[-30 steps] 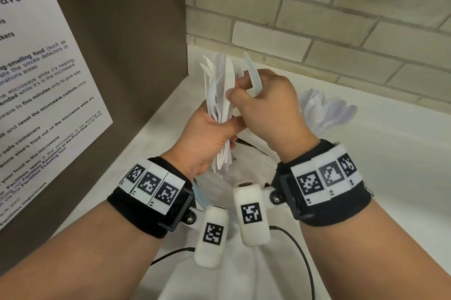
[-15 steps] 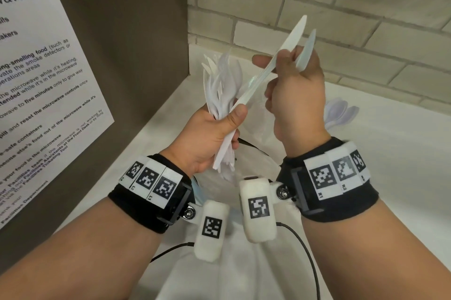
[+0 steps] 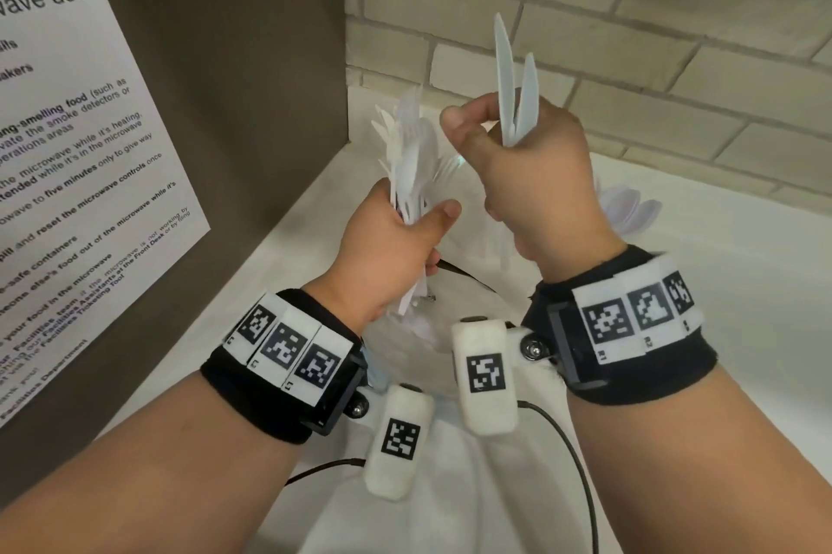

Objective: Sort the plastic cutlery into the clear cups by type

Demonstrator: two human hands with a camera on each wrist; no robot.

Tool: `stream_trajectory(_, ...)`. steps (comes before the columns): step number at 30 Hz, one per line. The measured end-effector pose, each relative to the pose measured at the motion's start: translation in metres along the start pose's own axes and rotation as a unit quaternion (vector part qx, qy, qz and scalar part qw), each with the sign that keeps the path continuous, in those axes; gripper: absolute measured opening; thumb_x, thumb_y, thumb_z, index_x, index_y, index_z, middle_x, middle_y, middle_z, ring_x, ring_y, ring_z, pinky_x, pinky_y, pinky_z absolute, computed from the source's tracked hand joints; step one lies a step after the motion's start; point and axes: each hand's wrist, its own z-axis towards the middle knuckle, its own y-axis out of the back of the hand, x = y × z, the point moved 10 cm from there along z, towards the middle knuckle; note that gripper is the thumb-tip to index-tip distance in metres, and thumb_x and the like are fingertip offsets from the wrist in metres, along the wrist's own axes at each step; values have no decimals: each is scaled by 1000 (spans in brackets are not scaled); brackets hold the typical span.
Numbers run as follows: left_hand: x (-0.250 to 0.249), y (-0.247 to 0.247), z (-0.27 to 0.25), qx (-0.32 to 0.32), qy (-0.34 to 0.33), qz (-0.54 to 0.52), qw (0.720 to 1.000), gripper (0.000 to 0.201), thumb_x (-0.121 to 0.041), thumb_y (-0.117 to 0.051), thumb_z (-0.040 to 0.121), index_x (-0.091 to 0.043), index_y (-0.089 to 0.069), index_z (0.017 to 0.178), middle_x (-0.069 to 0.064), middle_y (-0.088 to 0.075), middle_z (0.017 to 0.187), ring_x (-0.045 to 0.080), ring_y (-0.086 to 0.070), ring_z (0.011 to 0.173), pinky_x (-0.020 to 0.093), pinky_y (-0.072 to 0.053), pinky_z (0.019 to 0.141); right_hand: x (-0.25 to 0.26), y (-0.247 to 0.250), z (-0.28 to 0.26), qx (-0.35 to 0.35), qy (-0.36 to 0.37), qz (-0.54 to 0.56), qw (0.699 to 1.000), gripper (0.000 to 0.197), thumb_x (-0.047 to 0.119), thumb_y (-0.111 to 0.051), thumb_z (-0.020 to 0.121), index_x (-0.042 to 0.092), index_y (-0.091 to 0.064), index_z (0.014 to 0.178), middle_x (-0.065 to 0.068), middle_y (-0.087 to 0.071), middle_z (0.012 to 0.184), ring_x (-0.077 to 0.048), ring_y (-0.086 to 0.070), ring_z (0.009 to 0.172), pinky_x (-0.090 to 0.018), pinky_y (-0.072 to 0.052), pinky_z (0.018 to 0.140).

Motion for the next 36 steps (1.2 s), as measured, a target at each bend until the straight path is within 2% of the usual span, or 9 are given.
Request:
stream_trajectory(6,-11,12,2,-65,-69,205,974,35,-39,-68,84,-17,-47,102,0,-64,80,21,-64,67,30,-51,59,26,-6,5,-4,66,-65,996,25,37,-74,77,21,-63,61,11,-49,51,-7,-49,50,-27,-47,57)
stream_trajectory(11,-10,10,2,-70,-69,217,971,36,-38,-66,86,-19,-43,106,3,-65,79,18,-64,66,20,-40,48,25,-36,0,111,75,-264,955,24,39,-73,75,16,-69,79,10,-52,64,-9,-52,60,-23,-40,57)
stream_trajectory(15,-16,11,1,-78,-80,231,966,31,-32,-65,88,-15,-42,101,-4,-57,75,7,-55,61,9,-36,42,19,-33,0,73,51,-191,977,15,26,-69,79,13,-66,73,6,-55,62,-14,-54,60,-25,-46,60)
stream_trajectory(20,-14,9,-1,-80,-92,237,964,33,-34,-66,87,-15,-44,103,-10,-54,76,5,-54,64,9,-37,44,27,-10,3,-40,75,-110,990,17,33,-70,80,20,-62,70,-7,-62,80,-15,-56,65,-27,-49,65)
stream_trajectory(24,-15,7,-1,-73,-98,227,966,32,-32,-65,89,-14,-42,104,-8,-54,74,4,-53,61,9,-37,43,21,-26,2,46,69,-184,979,24,35,-71,78,18,-58,68,2,-54,67,-9,-49,54,-20,-40,52)
stream_trajectory(26,-16,6,-1,-69,-99,232,965,33,-33,-65,89,-14,-43,105,-7,-54,74,5,-53,60,9,-37,43,24,-25,1,34,84,-182,979,26,31,-67,84,20,-51,67,2,-54,64,-9,-49,52,-20,-37,49)
stream_trajectory(31,-4,4,-2,-57,-73,237,967,33,-34,-65,89,-14,-42,99,-8,-54,75,4,-53,63,9,-40,46,58,32,5,-135,145,97,975,15,16,-45,98,23,-40,86,10,-56,56,-16,-66,53,-30,-51,51)
stream_trajectory(34,-4,5,-2,-56,-69,243,966,33,-33,-63,90,-12,-39,99,-8,-50,75,3,-49,62,7,-38,46,69,35,12,-105,157,51,981,5,25,-40,101,22,-41,104,8,-47,69,-14,-58,48,-26,-51,46)
stream_trajectory(36,-7,4,-3,-55,-72,253,963,34,-34,-62,91,-12,-38,99,-7,-50,75,3,-49,62,8,-38,45,55,19,19,-29,97,-42,994,14,36,-50,97,23,-49,94,10,-47,66,-6,-50,45,-26,-48,45)
